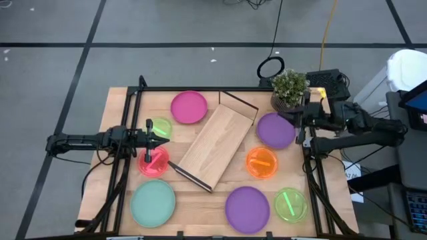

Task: Place and stack plates onto a shelf
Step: Put the top violet plate on the shelf

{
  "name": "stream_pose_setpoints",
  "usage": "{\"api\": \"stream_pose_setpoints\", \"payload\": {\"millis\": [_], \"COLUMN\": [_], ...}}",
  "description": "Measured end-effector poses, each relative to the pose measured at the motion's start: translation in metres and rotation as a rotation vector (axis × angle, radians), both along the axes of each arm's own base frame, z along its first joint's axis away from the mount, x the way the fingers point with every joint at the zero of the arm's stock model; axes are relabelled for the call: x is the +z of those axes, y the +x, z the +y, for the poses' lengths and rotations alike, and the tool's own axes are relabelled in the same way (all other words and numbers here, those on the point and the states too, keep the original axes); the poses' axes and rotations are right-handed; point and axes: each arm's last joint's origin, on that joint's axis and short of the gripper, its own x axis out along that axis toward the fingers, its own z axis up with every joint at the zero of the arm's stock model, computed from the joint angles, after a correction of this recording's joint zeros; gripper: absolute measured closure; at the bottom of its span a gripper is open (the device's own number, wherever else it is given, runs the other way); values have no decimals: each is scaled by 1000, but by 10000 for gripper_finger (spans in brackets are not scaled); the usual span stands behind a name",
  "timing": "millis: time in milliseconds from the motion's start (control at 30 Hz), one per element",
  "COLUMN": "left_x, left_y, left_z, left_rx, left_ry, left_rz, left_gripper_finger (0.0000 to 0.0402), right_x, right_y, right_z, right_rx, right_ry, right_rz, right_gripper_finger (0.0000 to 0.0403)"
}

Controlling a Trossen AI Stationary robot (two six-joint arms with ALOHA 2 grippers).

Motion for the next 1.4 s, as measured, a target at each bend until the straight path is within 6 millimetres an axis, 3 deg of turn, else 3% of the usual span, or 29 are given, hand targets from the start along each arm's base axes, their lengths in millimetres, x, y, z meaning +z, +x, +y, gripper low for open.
{"api": "stream_pose_setpoints", "payload": {"millis": [233, 433, 600, 933, 1233, 1400], "left_x": [0, 0, 1, 18, 59, 89], "left_y": [0, 0, 0, -1, -10, -11], "left_z": [0, 0, 0, 1, 1, 1], "left_rx": [1, 1, 1, 51, 56, 65], "left_ry": [-10, -6, -14, -135, -180, -224], "left_rz": [0, 0, -11, -118, -72, 0], "left_gripper_finger": [398, 398, 398, 398, 398, 398], "right_x": [37, 42, 33, 0, -18, -44], "right_y": [20, 46, 59, 66, 75, 76], "right_z": [-1, -2, -2, -2, -2, -2], "right_rx": [-68, -148, -184, -307, -345, -355], "right_ry": [15, 44, 110, 245, 246, 236], "right_rz": [70, 242, 405, 704, 837, 895], "right_gripper_finger": [403, 403, 403, 403, 403, 403]}}
